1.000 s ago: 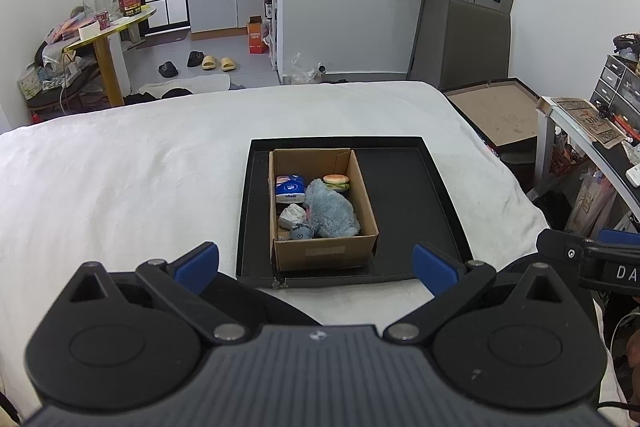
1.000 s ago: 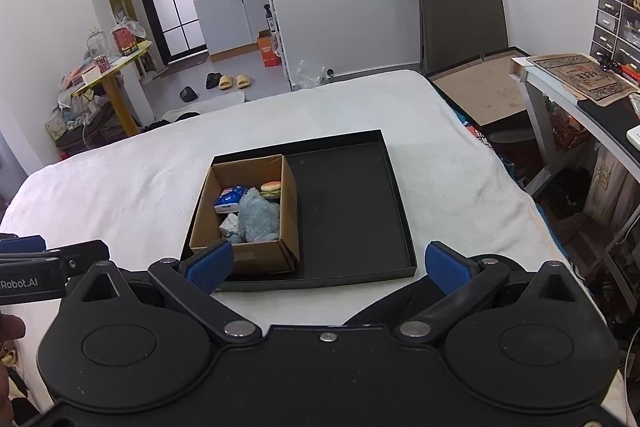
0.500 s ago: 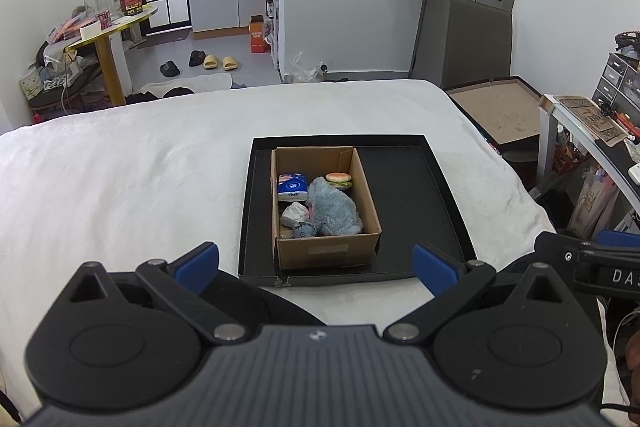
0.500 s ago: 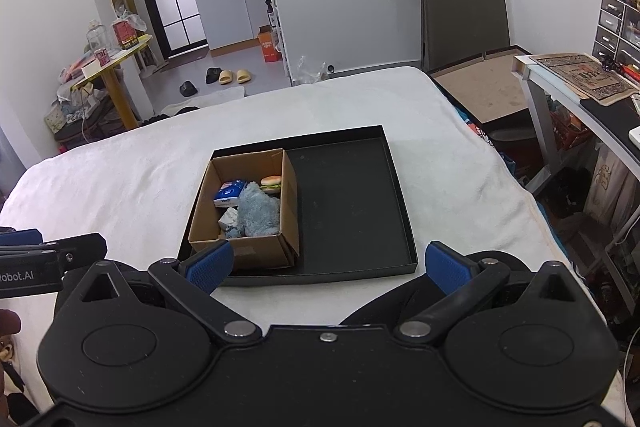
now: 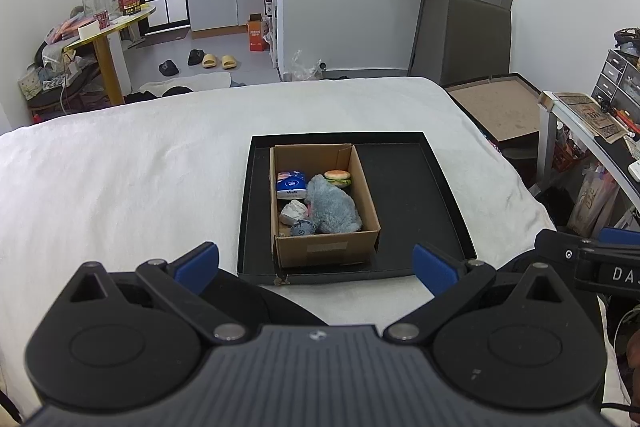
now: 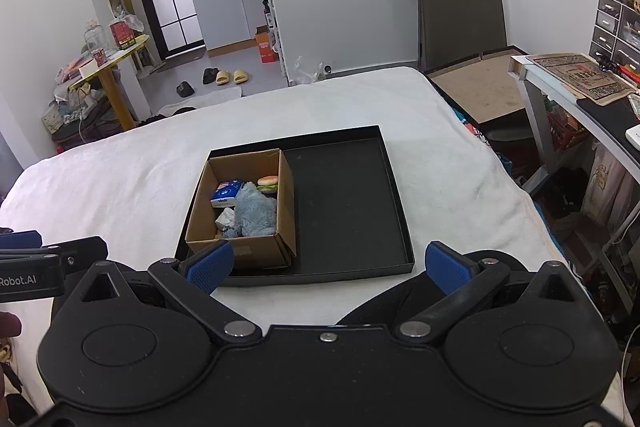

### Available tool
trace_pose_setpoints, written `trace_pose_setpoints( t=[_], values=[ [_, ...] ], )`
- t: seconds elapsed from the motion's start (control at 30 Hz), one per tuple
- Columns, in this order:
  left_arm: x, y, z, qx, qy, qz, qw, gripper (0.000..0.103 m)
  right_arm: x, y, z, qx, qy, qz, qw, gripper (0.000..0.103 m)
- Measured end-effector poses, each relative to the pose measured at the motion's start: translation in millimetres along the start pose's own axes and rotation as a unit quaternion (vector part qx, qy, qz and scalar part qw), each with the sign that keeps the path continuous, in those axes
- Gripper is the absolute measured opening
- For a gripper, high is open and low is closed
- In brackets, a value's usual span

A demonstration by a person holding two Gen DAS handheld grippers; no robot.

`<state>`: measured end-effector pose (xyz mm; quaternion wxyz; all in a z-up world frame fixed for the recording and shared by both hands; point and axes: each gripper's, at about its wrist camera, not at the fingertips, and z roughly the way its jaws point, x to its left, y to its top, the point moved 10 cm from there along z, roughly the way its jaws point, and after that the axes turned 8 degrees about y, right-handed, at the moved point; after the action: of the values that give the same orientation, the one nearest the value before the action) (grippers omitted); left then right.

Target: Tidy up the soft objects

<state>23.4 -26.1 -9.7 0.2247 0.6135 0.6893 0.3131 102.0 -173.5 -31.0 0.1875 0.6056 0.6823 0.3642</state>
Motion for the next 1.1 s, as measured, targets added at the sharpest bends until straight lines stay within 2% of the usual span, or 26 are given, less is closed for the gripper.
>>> trace_pose_setpoints(
  t=[1.1],
  values=[
    [-0.7, -4.3, 5.2, 0.005, -0.003, 0.000, 1.0000, 0.102, 0.1, 1.0, 0.6, 0.004, -0.004, -0.007, 1.000, 0.103]
  ],
)
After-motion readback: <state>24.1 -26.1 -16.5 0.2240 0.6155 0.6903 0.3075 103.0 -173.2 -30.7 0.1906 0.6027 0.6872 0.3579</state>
